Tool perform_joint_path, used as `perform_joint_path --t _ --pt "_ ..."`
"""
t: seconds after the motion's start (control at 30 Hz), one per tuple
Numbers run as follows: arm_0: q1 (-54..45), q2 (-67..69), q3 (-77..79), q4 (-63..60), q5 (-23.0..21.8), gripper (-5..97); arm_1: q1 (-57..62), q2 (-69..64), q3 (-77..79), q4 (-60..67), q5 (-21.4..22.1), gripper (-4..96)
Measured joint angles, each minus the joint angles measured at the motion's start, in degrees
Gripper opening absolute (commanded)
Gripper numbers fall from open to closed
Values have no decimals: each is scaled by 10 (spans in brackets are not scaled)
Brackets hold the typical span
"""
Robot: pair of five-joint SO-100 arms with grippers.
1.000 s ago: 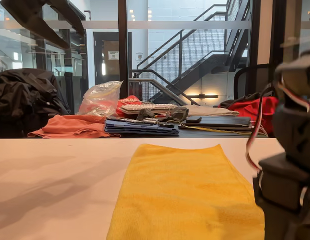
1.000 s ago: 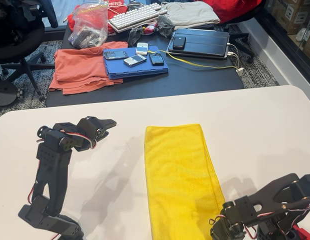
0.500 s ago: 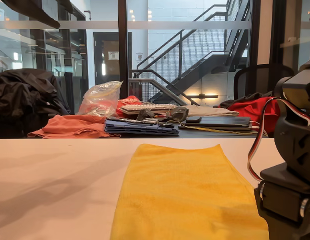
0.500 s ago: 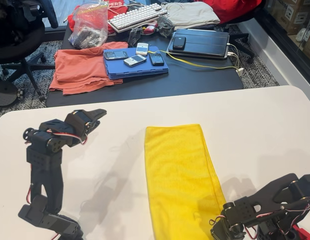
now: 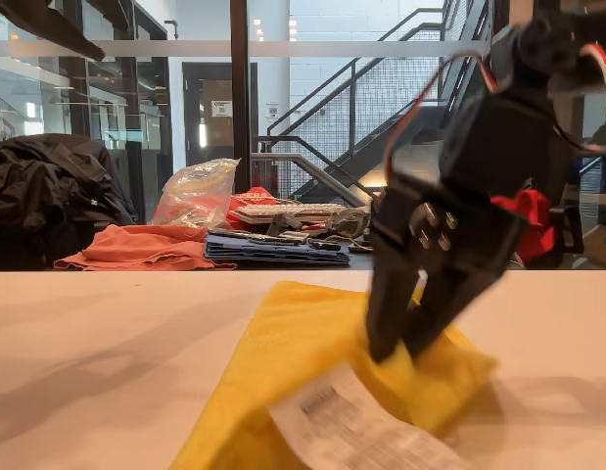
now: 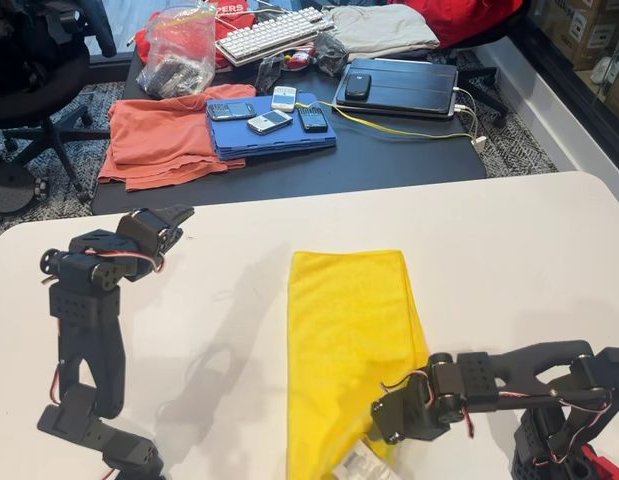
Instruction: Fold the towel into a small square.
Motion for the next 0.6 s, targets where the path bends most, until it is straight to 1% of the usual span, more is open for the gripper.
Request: perform_joint_path --t 0.13,0.2,0.3,0.33,0.43,0.57,0.6 --pt "14 -1 -65 35 -2 -2 -13 0 0 1 0 154" --pt "18 -1 -84 52 -23 -2 -10 0 0 1 0 154" --pt "59 -1 -106 64 -35 -2 -11 0 0 1 3 154" --pt "83 -2 -119 72 -41 -2 -17 0 0 1 1 154" --pt "174 -1 -159 78 -41 -2 -9 0 0 3 1 154" --pt "258 -3 -198 89 -47 -2 -15 0 0 4 0 154" --pt "294 -6 -215 89 -49 -2 -11 0 0 4 -1 154"
